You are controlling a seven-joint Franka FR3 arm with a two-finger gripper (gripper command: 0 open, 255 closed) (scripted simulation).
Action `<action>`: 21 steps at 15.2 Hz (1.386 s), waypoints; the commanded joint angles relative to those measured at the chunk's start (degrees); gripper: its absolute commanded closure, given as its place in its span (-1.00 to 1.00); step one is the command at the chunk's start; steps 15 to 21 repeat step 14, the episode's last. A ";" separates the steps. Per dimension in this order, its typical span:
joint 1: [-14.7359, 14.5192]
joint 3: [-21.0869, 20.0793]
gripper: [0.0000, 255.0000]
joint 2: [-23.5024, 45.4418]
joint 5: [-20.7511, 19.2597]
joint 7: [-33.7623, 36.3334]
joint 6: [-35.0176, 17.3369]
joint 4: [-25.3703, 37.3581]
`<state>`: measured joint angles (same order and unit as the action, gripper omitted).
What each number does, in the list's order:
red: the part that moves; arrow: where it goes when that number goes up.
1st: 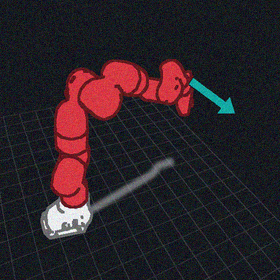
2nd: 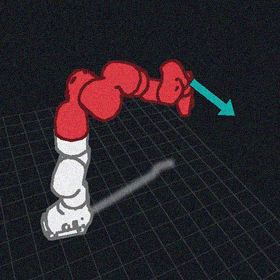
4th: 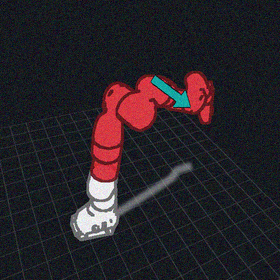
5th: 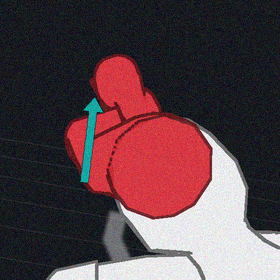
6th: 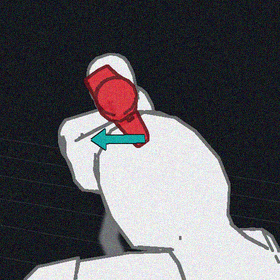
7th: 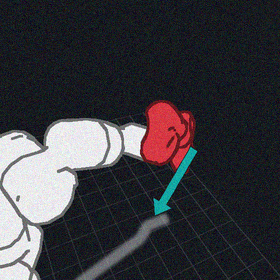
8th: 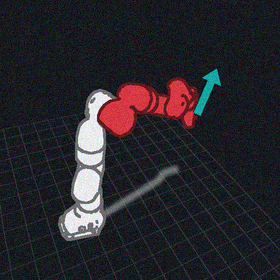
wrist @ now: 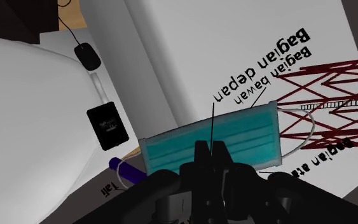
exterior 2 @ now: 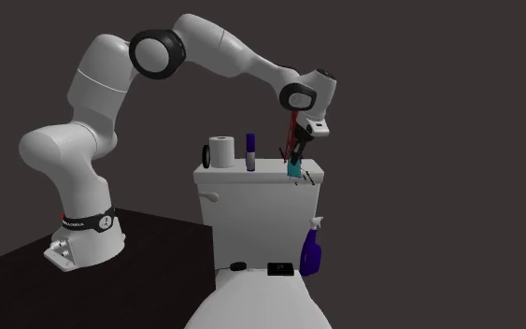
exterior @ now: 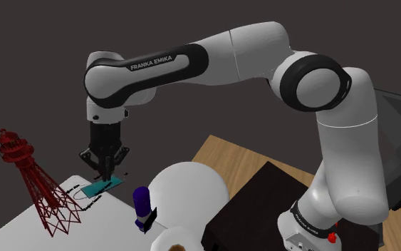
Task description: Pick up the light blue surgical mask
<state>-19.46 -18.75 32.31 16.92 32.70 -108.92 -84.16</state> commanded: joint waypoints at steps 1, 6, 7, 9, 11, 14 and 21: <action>0.03 -0.05 1.00 -0.37 -0.01 0.37 1.11 0.81; 0.11 -0.19 1.00 -1.41 -0.03 1.45 4.14 3.01; 0.12 -0.21 1.00 -1.58 -0.04 1.67 4.76 3.51; 0.13 -0.26 1.00 -1.89 -0.06 2.13 6.02 4.54; 0.13 -0.31 1.00 -2.15 -0.08 2.59 7.30 5.66; 0.13 -0.34 1.00 -2.28 -0.10 2.86 8.04 6.33; 0.13 -0.34 1.00 -2.28 -0.10 2.86 8.04 6.33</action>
